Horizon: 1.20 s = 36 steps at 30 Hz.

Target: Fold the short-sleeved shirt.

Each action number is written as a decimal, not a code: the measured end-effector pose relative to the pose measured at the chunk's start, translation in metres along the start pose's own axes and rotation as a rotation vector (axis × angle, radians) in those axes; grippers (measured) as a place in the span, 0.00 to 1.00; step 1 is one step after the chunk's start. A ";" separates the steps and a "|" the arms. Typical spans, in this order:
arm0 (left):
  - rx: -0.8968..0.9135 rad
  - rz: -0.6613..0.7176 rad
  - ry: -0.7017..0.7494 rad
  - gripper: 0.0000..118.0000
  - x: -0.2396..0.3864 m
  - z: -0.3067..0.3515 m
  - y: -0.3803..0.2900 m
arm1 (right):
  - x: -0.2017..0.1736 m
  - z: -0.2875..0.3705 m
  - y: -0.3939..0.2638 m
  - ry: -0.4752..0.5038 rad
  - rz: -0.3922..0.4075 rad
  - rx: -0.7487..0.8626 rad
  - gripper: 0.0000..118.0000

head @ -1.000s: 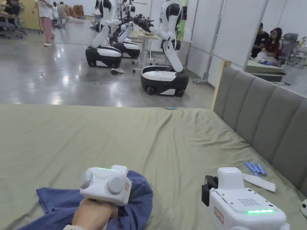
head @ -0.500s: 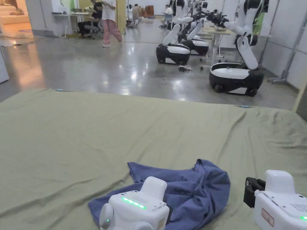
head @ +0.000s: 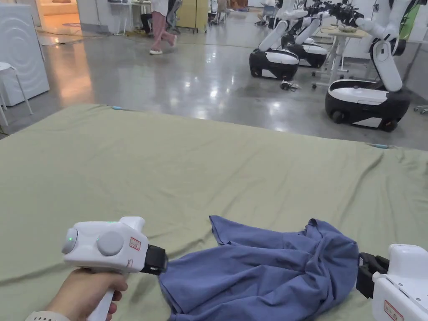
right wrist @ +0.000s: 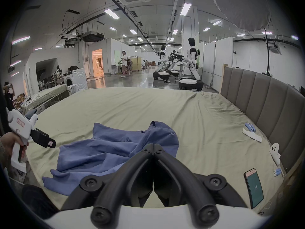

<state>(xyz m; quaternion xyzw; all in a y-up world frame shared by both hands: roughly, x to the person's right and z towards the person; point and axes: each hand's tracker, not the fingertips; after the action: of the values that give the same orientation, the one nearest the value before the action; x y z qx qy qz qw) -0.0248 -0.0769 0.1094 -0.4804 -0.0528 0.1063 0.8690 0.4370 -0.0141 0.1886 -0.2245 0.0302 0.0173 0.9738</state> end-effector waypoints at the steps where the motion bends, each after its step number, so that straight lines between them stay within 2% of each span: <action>1: -0.003 0.018 -0.019 0.78 0.007 -0.004 0.001 | 0.001 -0.002 0.001 -0.004 0.002 -0.005 0.00; 4: -0.023 0.001 0.006 0.78 0.019 -0.029 0.009 | 0.004 -0.008 0.003 -0.014 -0.002 -0.015 0.00; 9: -0.107 -0.138 0.103 0.73 0.050 -0.059 0.005 | 0.015 -0.013 0.007 -0.040 0.019 -0.027 0.00; 10: -0.092 -0.191 0.135 0.68 0.058 -0.059 -0.002 | 0.018 -0.014 0.008 -0.049 0.020 -0.025 0.00; 11: -0.060 -0.256 0.173 0.57 0.066 -0.057 -0.009 | 0.021 -0.016 0.009 -0.056 0.022 -0.022 0.00; 12: -0.040 -0.289 0.190 0.50 0.071 -0.053 -0.015 | 0.024 -0.017 0.010 -0.061 0.022 -0.023 0.00; 13: -0.032 -0.290 0.167 0.39 0.073 -0.048 -0.018 | 0.027 -0.019 0.011 -0.066 0.019 -0.024 0.00; 14: -0.027 -0.289 0.143 0.20 0.073 -0.046 -0.020 | 0.031 -0.022 0.012 -0.069 0.015 -0.028 0.00; 16: 0.009 -0.280 0.157 0.07 0.069 -0.039 -0.021 | 0.034 -0.027 0.015 -0.073 0.018 -0.039 0.00; 19: 0.068 -0.218 0.096 0.06 0.059 -0.014 -0.015 | 0.039 -0.036 0.019 -0.074 0.038 -0.047 0.00; 24: 0.165 -0.224 0.017 0.05 0.065 0.036 -0.012 | 0.062 -0.078 0.037 -0.069 0.004 -0.148 0.00; 28: 0.192 -0.229 0.003 0.05 0.067 0.048 -0.013 | 0.078 -0.127 0.053 -0.057 0.005 -0.227 0.01; 29: 0.198 -0.227 0.003 0.05 0.067 0.047 -0.012 | 0.081 -0.140 0.057 -0.048 -0.005 -0.246 0.07; 30: 0.211 -0.239 0.016 0.05 0.066 0.046 -0.010 | 0.085 -0.154 0.061 -0.025 -0.033 -0.273 0.21; 31: 0.208 -0.235 0.016 0.05 0.064 0.043 -0.009 | 0.088 -0.168 0.064 -0.003 -0.077 -0.296 0.51; 32: 0.203 -0.228 0.013 0.05 0.062 0.039 -0.009 | 0.091 -0.184 0.067 0.026 -0.114 -0.329 0.72; 33: 0.200 -0.222 0.015 0.05 0.061 0.035 -0.008 | 0.092 -0.198 0.068 0.034 -0.131 -0.353 0.84; 34: 0.196 -0.212 0.011 0.05 0.060 0.032 -0.008 | 0.092 -0.213 0.067 0.015 -0.120 -0.380 0.87; 36: 0.188 -0.206 0.017 0.05 0.057 0.025 -0.007 | 0.088 -0.240 0.066 -0.001 -0.085 -0.379 0.87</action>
<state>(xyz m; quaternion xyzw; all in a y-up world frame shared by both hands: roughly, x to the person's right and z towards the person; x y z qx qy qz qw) 0.0264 -0.0463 0.1278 -0.3900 -0.0842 0.0171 0.9168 0.5094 -0.0585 -0.0612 -0.4050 0.0166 -0.0182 0.9140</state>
